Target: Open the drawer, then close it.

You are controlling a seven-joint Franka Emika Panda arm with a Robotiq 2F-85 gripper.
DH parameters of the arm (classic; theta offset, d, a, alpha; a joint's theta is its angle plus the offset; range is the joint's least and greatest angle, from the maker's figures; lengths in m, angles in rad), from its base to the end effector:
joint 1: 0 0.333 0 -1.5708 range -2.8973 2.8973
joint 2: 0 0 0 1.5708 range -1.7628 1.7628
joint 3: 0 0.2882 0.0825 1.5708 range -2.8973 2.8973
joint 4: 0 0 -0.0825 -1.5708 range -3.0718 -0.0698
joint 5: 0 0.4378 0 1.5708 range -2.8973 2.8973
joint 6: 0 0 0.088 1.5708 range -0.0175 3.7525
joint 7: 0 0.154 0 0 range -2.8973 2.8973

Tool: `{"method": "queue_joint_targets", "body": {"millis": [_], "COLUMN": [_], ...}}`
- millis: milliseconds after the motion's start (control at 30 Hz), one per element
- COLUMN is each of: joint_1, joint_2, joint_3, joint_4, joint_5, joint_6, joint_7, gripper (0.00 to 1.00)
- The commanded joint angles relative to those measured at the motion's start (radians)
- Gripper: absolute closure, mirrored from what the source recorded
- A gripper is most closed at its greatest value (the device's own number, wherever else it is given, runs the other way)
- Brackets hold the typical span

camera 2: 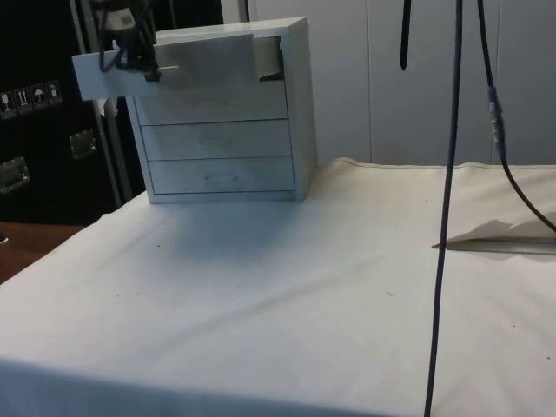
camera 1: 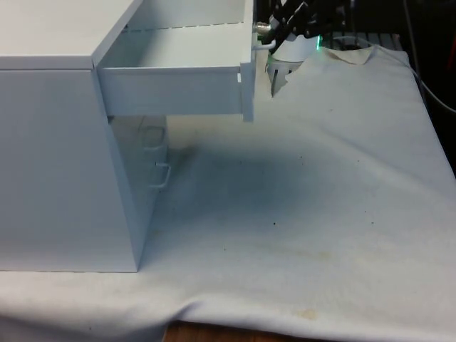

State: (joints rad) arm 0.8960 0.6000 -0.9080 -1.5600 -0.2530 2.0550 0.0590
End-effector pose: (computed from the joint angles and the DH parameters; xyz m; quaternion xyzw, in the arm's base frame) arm 0.7271 0.0400 0.3459 0.9377 0.0739 0.0583 0.3346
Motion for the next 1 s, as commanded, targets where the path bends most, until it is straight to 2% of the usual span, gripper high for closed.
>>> {"method": "queue_joint_targets", "body": {"millis": [0, 100, 133, 167, 300, 333, 433, 467, 600, 667, 767, 800, 900, 967], "joint_1": [0.006, 0.01, 0.0, 0.007, 0.0, -0.002, -0.002, -0.003, -0.005, -0.006, -0.006, -0.006, -0.004, -0.008], "joint_2": [0.006, 0.012, 0.01, 0.012, 0.012, 0.013, 0.012, 0.013, 0.014, 0.014, 0.013, 0.014, 0.028, 0.035], "joint_3": [0.002, 0.007, 0.008, 0.009, 0.011, 0.01, 0.012, 0.01, 0.01, 0.01, 0.012, 0.01, 0.022, 0.035], "joint_4": [0.012, 0.023, 0.015, 0.023, 0.02, 0.019, 0.019, 0.018, 0.018, 0.018, 0.019, 0.018, 0.019, 0.019], "joint_5": [-0.003, -0.01, -0.012, -0.014, -0.025, -0.026, -0.024, -0.028, -0.03, -0.03, -0.028, -0.031, -0.024, -0.023], "joint_6": [-0.014, -0.028, -0.019, -0.028, -0.026, -0.025, -0.027, -0.024, -0.024, -0.024, -0.027, -0.023, -0.024, -0.023], "joint_7": [0.004, 0.015, 0.01, 0.016, 0.018, 0.017, 0.019, 0.018, 0.018, 0.018, 0.019, 0.018, 0.039, 0.055], "gripper": [1.0, 1.0, 1.0, 1.0, 0.97, 0.88, 0.72, 0.72, 0.51, 0.33, 0.18, 0.18, 0.0, 0.0]}}
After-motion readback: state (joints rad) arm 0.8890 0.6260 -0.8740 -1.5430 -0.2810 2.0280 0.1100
